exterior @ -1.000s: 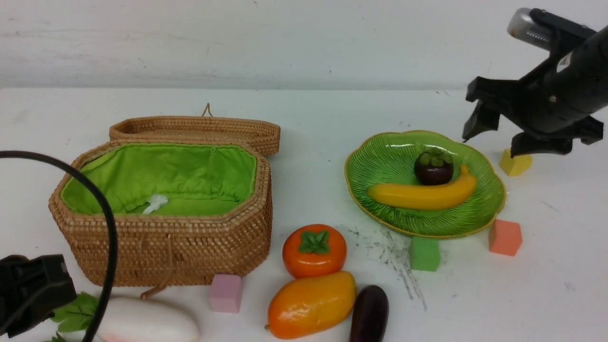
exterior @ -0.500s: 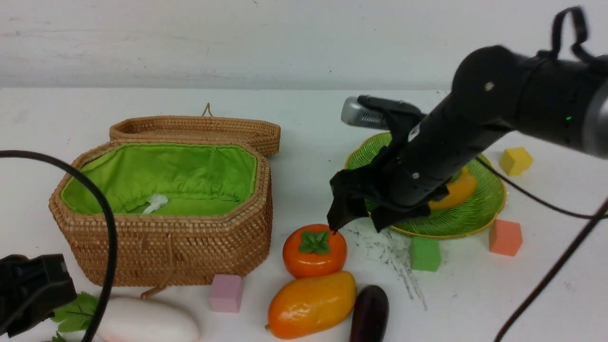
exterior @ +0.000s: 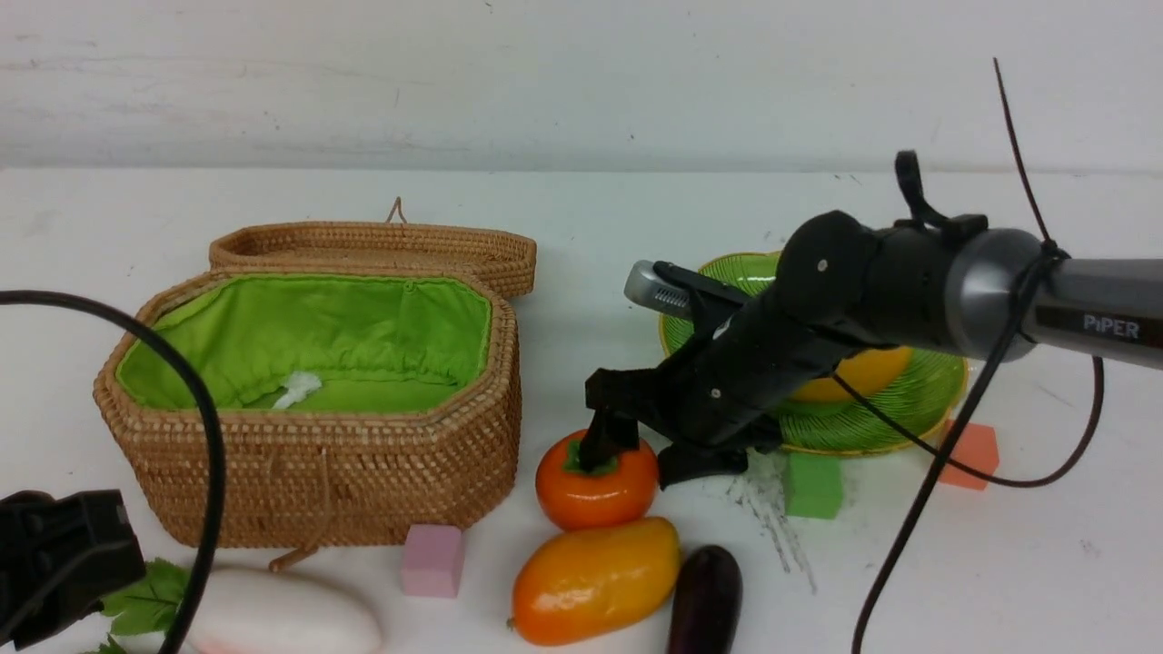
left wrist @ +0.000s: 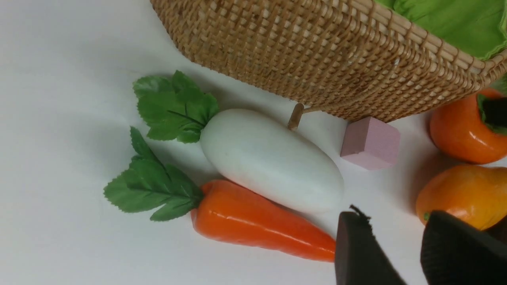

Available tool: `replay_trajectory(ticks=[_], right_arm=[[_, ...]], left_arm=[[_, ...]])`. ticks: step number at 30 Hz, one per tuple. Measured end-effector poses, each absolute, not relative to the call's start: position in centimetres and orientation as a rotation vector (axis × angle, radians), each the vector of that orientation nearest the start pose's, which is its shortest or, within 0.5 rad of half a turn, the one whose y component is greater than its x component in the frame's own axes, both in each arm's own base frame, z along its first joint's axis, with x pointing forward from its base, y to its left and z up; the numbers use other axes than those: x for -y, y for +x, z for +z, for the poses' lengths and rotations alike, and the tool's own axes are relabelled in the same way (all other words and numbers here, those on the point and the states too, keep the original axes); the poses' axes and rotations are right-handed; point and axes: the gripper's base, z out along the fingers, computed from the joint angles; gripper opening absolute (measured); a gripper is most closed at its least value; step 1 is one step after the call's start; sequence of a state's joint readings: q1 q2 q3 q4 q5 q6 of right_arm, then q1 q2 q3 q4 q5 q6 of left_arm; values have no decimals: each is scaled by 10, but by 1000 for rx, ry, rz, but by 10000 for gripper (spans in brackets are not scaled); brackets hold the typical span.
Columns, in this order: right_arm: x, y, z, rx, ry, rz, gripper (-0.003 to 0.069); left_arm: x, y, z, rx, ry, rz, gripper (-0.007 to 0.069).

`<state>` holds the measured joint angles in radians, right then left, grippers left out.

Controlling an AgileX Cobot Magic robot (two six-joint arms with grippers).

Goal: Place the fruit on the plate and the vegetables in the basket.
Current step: Grab a tomato with your right arm and place it on the plate on the right.

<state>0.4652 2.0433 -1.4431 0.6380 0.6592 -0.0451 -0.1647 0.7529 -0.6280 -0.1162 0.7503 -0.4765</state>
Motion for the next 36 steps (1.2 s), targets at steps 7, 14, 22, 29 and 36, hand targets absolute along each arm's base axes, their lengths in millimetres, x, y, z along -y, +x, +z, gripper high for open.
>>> replay_trajectory(ticks=[7, 14, 22, 29, 36], right_arm=[[-225, 373, 179, -2774, -87, 818, 496], [-206, 376, 196, -2782, -74, 828, 496], [-135, 388, 278, -2559, 104, 917, 496], [-54, 411, 287, -2414, 299, 808, 496], [-39, 435, 242, -2424, 430, 833, 496]], left_arm=[[29, 132, 291, -2377, -436, -437, 239], [29, 131, 291, -2380, -436, -435, 239], [28, 132, 291, -2377, -423, -408, 239], [28, 134, 293, -2349, -419, -414, 239], [28, 135, 295, -2324, -416, -421, 239]])
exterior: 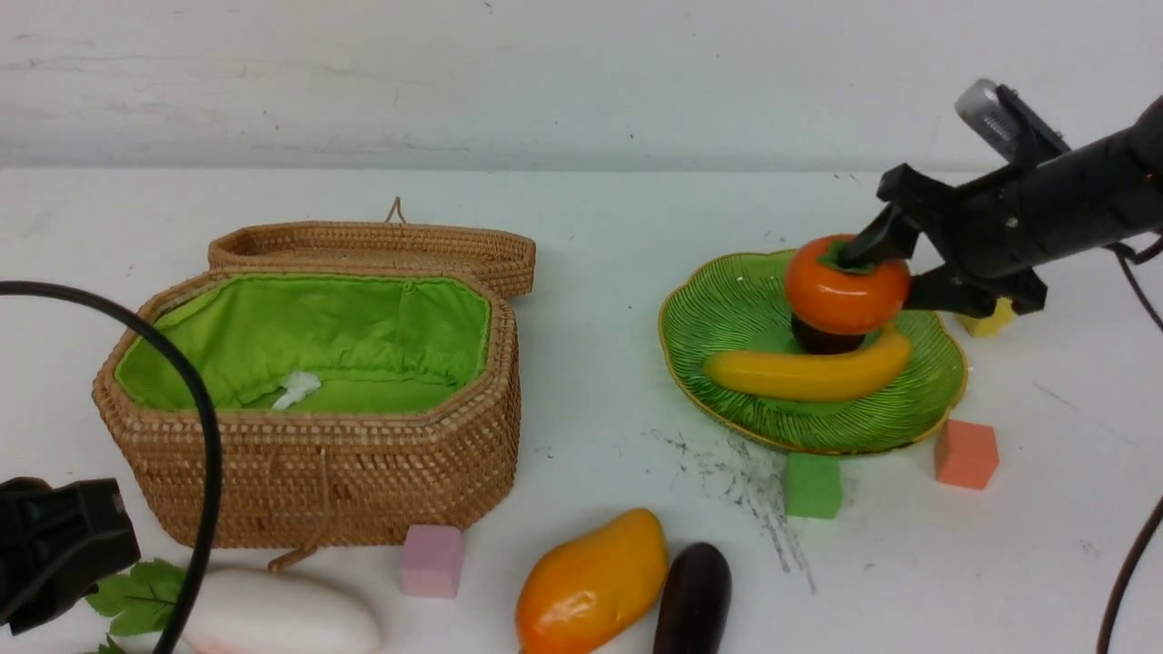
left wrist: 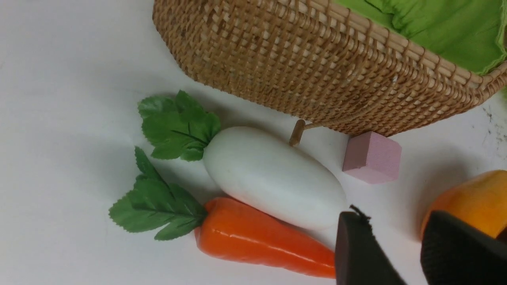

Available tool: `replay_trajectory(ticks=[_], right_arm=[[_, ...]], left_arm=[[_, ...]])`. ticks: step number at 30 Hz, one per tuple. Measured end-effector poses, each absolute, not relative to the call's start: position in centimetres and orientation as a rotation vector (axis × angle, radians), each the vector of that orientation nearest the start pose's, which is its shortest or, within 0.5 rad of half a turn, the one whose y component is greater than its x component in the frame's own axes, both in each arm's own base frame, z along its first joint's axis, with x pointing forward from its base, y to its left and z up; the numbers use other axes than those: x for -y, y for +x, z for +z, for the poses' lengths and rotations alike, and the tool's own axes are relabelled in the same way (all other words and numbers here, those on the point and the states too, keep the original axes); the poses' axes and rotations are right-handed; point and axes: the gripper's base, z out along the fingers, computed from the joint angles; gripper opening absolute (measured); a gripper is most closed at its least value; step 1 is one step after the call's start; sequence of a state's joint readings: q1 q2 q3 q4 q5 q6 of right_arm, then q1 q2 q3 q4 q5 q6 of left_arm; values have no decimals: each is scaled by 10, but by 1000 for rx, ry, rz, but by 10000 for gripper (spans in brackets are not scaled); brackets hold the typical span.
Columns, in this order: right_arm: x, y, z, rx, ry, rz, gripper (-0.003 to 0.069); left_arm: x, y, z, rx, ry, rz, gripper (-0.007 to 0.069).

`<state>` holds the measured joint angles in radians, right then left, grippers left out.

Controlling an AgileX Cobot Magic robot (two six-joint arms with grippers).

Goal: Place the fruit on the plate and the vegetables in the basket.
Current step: Grab a tomato with your right arm and place it on the plate on the right.

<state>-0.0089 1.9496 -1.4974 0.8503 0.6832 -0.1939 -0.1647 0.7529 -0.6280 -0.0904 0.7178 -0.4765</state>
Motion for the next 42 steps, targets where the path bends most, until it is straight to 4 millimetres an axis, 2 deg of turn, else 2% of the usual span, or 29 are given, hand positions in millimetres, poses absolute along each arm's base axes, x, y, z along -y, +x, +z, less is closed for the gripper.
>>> replay_trajectory(ticks=[1, 4, 6, 8, 12, 16, 19, 27, 31, 34, 38, 42], right_arm=[[-41, 439, 234, -2418, 442, 859, 496], [-50, 446, 229, -2343, 402, 935, 496], [-55, 448, 232, -2303, 368, 950, 496], [-68, 452, 239, -2198, 278, 966, 496], [-90, 457, 241, -2109, 168, 900, 496], [-101, 462, 224, -2116, 147, 793, 496], [-102, 466, 211, -2137, 146, 734, 496], [-102, 465, 208, -2150, 100, 704, 507], [-105, 463, 208, -2160, 66, 749, 618], [-102, 463, 209, -2161, 55, 766, 661], [-89, 463, 217, -2147, 55, 776, 658], [-84, 451, 241, -2124, -168, 773, 629]], left_arm=[[28, 135, 295, -2324, -416, -421, 239], [28, 135, 295, -2322, -416, -422, 239], [28, 135, 295, -2321, -416, -422, 239], [28, 135, 295, -2321, -416, -422, 239], [28, 136, 295, -2314, -412, -419, 239], [28, 136, 296, -2304, -409, -418, 239], [27, 137, 296, -2302, -407, -415, 239], [27, 137, 296, -2302, -407, -415, 239], [27, 137, 296, -2302, -407, -415, 239], [27, 137, 296, -2303, -407, -414, 239], [27, 137, 296, -2303, -407, -414, 239], [27, 137, 296, -2304, -407, -414, 239]])
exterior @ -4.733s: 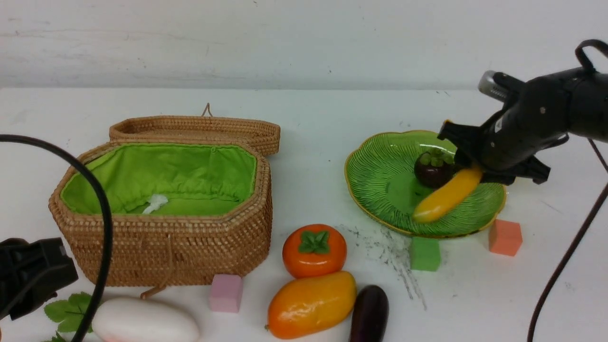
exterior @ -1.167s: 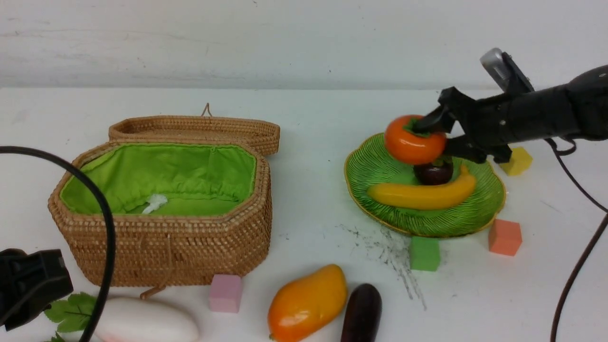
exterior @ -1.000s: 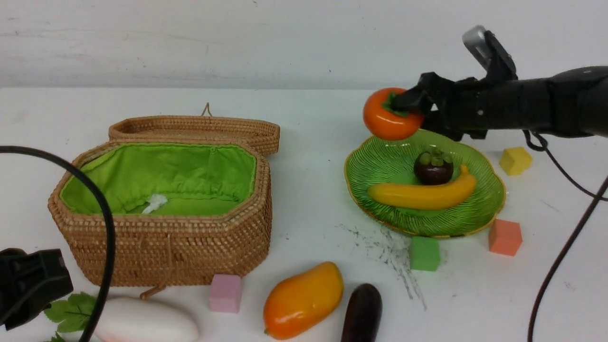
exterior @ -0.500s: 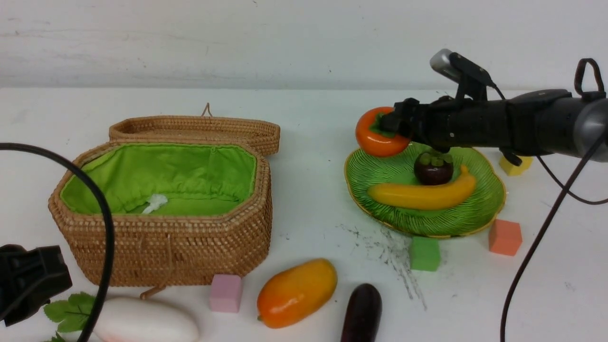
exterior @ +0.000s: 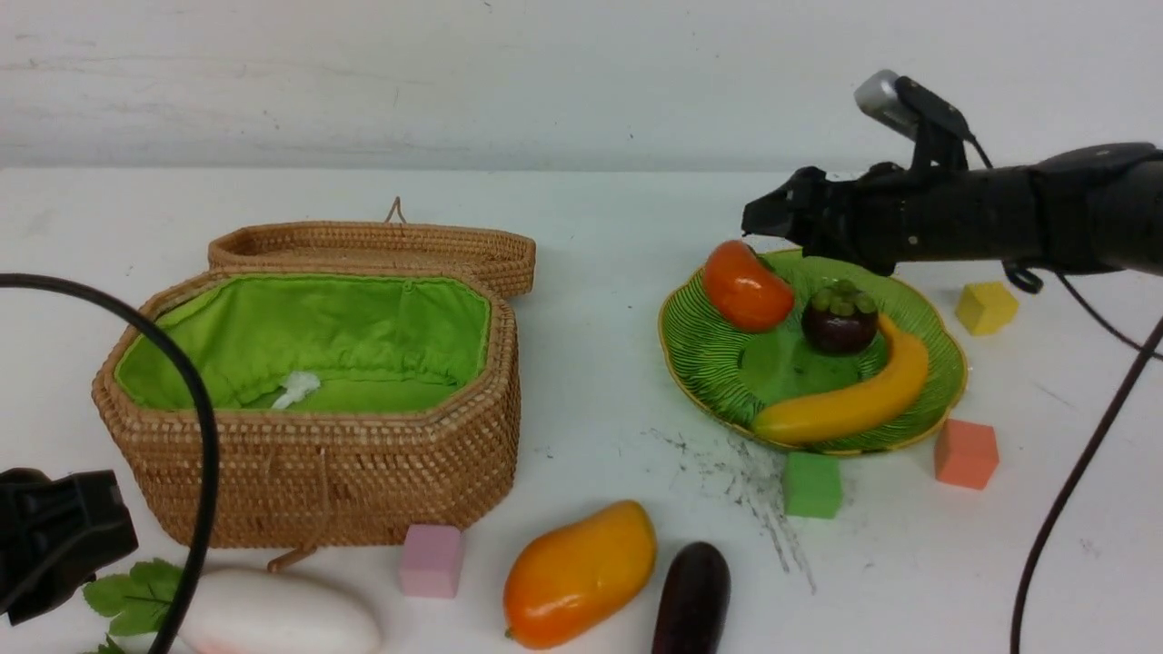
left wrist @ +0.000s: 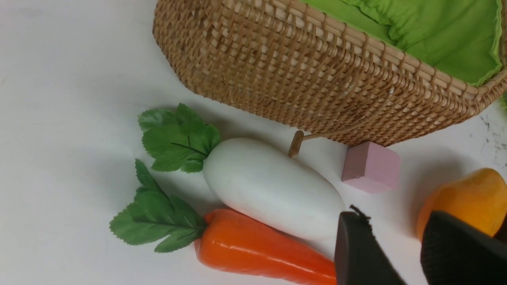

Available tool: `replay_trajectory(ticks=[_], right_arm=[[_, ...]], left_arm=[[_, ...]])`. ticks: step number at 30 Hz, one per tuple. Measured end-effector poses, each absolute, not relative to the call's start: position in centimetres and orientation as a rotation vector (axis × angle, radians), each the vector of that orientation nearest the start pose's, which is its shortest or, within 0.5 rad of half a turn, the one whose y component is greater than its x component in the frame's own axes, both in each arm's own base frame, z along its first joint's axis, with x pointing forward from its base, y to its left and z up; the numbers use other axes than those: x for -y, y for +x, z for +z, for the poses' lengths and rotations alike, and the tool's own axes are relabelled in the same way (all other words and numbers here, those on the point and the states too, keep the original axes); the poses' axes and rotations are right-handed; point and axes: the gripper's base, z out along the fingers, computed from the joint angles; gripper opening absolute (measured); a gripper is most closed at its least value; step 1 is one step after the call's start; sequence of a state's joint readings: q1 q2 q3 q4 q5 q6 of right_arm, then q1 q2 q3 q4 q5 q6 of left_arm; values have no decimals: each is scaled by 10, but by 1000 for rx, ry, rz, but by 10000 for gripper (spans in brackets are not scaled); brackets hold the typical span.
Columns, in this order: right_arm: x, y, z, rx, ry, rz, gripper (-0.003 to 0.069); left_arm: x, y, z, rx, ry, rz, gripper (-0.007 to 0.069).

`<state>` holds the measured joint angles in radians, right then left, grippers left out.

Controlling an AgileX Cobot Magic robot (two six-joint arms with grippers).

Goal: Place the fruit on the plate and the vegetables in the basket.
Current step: Grab a tomato with your right arm and place it on the plate on the right, then use the right arm to grab a mango and put it into the right plate

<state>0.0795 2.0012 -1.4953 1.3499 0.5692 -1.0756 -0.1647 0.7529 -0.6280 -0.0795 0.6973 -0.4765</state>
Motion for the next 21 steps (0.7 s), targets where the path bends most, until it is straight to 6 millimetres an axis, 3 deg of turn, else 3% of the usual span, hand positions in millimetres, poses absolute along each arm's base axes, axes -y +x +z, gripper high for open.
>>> replay_trajectory(ticks=[5, 7, 13, 14, 17, 21], right_arm=[[-112, 403, 286, -2080, -845, 817, 580], [-138, 373, 299, -2036, -1191, 820, 561], [-201, 327, 288, -1760, -1905, 549, 555], [-203, 325, 288, -1753, -1920, 540, 555], [-236, 303, 278, -1632, -2133, 396, 554], [-257, 293, 258, -1582, -2264, 312, 553]], left_arm=[[27, 136, 295, -2310, -408, -412, 239], [27, 136, 295, -2318, -409, -410, 239], [27, 135, 295, -2321, -409, -410, 239], [27, 135, 295, -2322, -410, -409, 239], [27, 135, 294, -2325, -409, -407, 239], [27, 135, 294, -2325, -409, -407, 239]])
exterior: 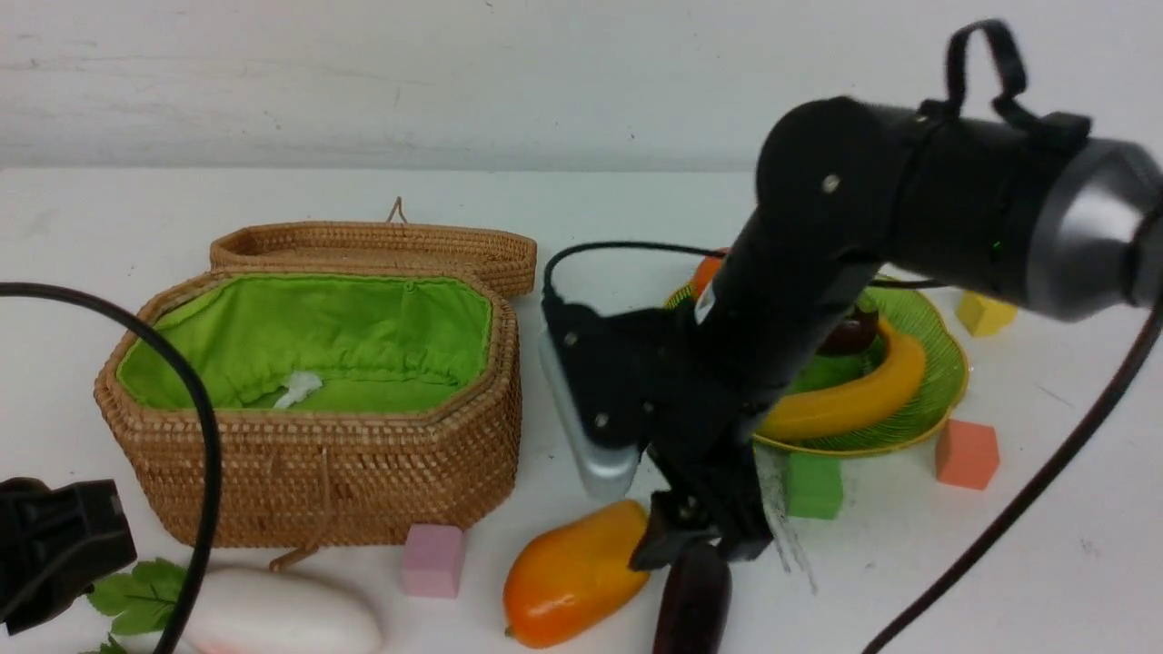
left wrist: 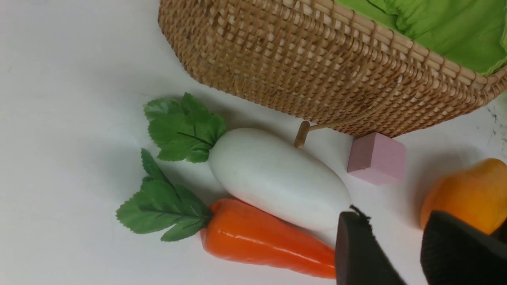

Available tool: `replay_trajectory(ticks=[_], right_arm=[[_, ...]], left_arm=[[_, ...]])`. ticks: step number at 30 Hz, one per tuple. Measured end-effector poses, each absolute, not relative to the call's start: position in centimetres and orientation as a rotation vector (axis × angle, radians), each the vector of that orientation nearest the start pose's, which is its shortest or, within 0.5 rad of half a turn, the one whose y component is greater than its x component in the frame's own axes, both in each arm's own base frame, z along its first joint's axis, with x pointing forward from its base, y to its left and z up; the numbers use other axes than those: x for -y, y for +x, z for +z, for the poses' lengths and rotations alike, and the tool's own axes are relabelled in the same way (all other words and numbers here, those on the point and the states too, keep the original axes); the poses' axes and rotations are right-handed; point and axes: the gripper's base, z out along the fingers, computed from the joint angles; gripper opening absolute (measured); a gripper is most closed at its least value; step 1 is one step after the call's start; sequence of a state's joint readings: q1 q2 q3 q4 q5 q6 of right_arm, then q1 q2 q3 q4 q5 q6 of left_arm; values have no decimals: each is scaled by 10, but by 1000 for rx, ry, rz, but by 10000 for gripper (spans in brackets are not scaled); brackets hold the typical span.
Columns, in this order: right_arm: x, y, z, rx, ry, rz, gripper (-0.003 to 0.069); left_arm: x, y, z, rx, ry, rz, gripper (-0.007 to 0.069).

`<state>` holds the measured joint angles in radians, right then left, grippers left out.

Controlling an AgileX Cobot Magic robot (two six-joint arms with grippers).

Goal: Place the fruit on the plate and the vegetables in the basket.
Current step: Use the right arm to grab a mango and put it into the right plate

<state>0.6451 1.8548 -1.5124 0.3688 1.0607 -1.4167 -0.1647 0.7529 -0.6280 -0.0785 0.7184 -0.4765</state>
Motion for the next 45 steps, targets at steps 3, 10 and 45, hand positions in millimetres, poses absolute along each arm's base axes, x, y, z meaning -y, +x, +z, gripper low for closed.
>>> replay_trajectory(ticks=[3, 10, 45], right_arm=[[-269, 293, 239, -1572, -2315, 290, 553], [-289, 307, 196, -1623, -2255, 250, 583], [-113, 440, 239, -2139, -1263, 185, 578]], left_arm=[[27, 135, 294, -2325, -409, -407, 239], [27, 135, 294, -2325, -409, -406, 239], [27, 135, 295, -2323, -405, -400, 239]])
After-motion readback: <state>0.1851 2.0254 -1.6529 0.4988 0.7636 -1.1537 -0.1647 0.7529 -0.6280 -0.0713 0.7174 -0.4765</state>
